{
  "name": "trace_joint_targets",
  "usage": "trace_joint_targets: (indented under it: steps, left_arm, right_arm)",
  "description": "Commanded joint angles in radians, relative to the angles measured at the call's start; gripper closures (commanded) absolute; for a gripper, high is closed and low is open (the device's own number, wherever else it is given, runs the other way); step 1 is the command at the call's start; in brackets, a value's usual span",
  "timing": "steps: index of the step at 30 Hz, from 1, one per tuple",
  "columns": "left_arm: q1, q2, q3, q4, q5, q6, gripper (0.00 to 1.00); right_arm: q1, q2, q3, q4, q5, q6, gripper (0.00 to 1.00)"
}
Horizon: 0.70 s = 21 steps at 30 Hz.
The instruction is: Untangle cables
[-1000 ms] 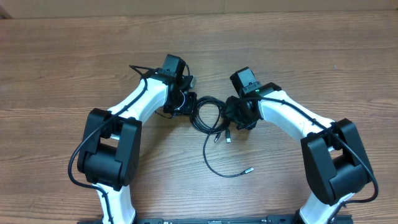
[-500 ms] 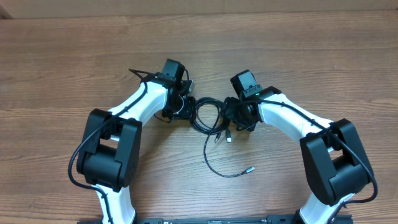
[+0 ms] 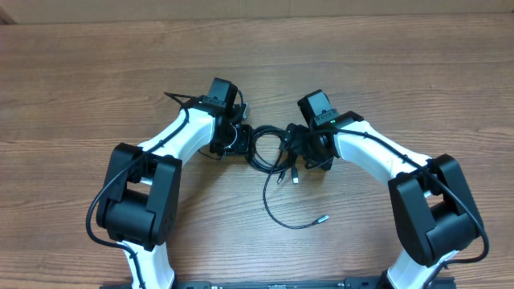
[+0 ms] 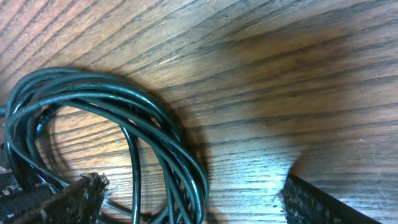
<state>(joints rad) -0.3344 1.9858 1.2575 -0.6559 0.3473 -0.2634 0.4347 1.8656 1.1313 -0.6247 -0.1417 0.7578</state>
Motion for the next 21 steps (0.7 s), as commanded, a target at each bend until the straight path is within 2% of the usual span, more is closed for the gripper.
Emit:
trace_joint_targets:
  steps: [1, 5, 9, 11, 13, 16, 21]
  left_arm:
    - [-0.007, 0.039, -0.045, -0.011, -0.043, -0.015, 0.55]
    - [-0.007, 0.039, -0.045, -0.012, -0.043, -0.015, 0.57]
    - [-0.007, 0.039, -0.045, -0.012, -0.043, -0.014, 0.71]
    - [-0.007, 0.039, -0.045, -0.012, -0.043, -0.014, 0.73]
    - [-0.008, 0.039, -0.045, -0.013, -0.043, -0.014, 0.74]
    - [-0.012, 0.039, -0.045, -0.016, -0.043, -0.014, 0.77]
    - [-0.014, 0.039, -0.045, -0.027, -0.045, -0.006, 0.82]
  right_arm:
    - [0.005, 0.01, -0.018, -0.012, 0.018, -0.003, 0.09]
    - [0.005, 0.01, -0.018, -0.013, 0.017, -0.003, 0.09]
    - [0.005, 0.01, -0.018, -0.013, 0.018, -0.003, 0.07]
    - [0.005, 0.01, -0.018, -0.013, 0.018, -0.003, 0.1]
    - [0.005, 0.01, -0.018, -0.012, 0.018, -0.003, 0.34]
    - [0.005, 0.01, -0.018, -0.012, 0.018, -0.003, 0.55]
    - [0.005, 0.01, -0.018, -0.012, 0.018, -0.003, 0.64]
